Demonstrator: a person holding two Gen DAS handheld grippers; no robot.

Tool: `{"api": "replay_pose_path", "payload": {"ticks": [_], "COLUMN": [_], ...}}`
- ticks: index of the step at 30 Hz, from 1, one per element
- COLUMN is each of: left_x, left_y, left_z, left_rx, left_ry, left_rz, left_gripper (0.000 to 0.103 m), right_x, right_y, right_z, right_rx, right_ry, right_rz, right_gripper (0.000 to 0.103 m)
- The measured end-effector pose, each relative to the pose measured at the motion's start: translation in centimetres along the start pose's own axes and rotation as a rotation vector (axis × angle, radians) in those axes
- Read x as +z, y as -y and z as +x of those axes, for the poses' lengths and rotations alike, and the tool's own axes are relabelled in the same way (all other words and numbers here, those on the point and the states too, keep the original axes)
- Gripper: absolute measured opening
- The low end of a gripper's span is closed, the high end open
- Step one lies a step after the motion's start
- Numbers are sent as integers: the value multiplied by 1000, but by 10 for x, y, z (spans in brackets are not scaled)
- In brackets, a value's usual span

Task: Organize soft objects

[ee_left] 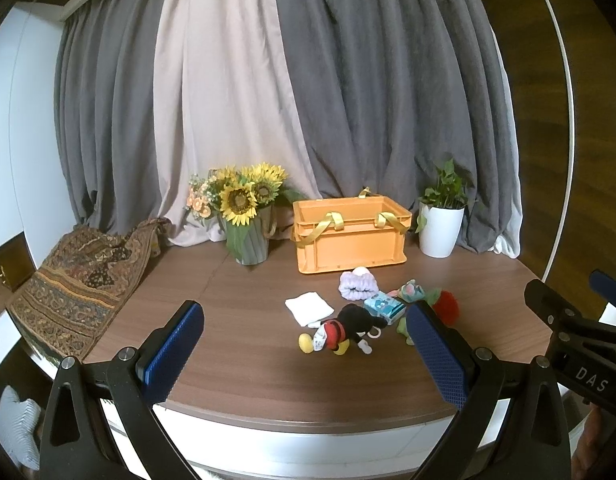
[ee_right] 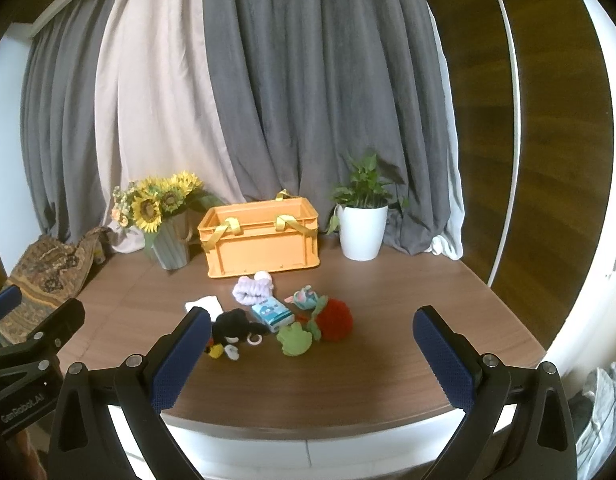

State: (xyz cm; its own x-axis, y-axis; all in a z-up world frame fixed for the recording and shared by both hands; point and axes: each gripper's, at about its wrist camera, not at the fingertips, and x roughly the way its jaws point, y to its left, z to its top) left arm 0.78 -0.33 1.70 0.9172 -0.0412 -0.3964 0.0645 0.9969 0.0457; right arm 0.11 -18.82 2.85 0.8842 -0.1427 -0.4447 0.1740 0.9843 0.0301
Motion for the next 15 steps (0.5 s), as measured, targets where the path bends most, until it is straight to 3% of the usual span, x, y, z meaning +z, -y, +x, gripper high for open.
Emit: {"api": "replay_pose_path", "payload": {"ticks": [15], "left_x": [1], "left_y": [0], "left_z": [-9], "left_rx": [-7], "left_ry": [21], "left_rz": [-4], "left_gripper": [103], "right_x": [1], "right_y": [0], "right_z": [-11], "right_rx": [-1], "right_ry": [24], "right_rz": [8], "right_gripper": [102]}}
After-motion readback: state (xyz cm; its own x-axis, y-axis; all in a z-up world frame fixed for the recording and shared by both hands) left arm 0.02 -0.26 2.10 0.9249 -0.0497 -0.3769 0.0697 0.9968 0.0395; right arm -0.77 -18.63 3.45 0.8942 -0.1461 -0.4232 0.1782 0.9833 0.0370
